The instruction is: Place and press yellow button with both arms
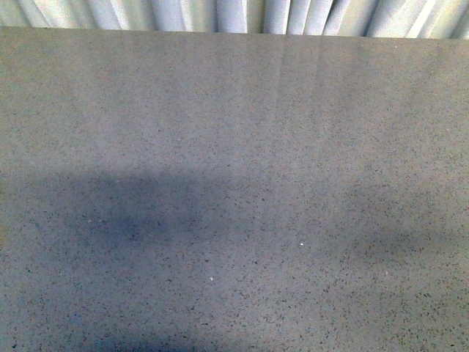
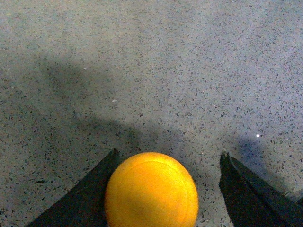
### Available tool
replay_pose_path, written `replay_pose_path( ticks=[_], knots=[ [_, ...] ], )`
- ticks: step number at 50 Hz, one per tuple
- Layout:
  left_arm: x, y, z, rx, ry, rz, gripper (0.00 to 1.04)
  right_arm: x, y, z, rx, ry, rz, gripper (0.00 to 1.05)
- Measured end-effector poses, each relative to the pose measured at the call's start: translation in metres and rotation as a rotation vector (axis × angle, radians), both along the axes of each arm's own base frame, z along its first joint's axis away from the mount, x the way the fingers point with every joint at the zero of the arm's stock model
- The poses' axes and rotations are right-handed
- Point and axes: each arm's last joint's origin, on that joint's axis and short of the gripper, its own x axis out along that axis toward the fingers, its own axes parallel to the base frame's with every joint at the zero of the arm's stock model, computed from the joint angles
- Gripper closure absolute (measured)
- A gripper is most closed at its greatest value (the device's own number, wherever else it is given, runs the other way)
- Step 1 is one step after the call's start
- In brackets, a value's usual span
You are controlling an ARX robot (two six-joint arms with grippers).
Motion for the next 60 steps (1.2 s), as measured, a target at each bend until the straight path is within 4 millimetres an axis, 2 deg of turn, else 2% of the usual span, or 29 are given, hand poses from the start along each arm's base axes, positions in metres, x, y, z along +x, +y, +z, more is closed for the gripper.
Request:
replay_pose_path(
  ticks=[8,10,34,46,49,53,56,60],
  knots=[
    [0.0,0.0,0.0,0.001,0.0,0.0,0.68,0.0,0.0,0.0,0.0,0.0,0.0,0.09],
    [0.0,0.0,0.0,0.0,-0.001,-0.001,0.7,0.0,0.0,0.0,0.0,0.0,0.0,0.09],
    [-0.003,0.001,0.005,0.001,0.0,-0.002,0.71,0.0,0.0,0.0,0.0,0.0,0.0,0.09],
    [0.009,0.009,0.048,0.057,-0.089,0.011,0.71,0.0,0.0,0.0,0.0,0.0,0.0,0.09],
    [0.015,0.002,0.061,0.068,-0.121,-0.013,0.71,0.0,0.0,0.0,0.0,0.0,0.0,0.09],
    [0.025,-0.017,0.075,0.066,-0.159,-0.07,0.71,0.0,0.0,0.0,0.0,0.0,0.0,0.09],
    [0.036,-0.045,0.083,0.051,-0.185,-0.141,0.71,0.0,0.0,0.0,0.0,0.0,0.0,0.09],
    [0.048,-0.087,0.08,0.021,-0.19,-0.243,0.71,0.0,0.0,0.0,0.0,0.0,0.0,0.09]
  ],
)
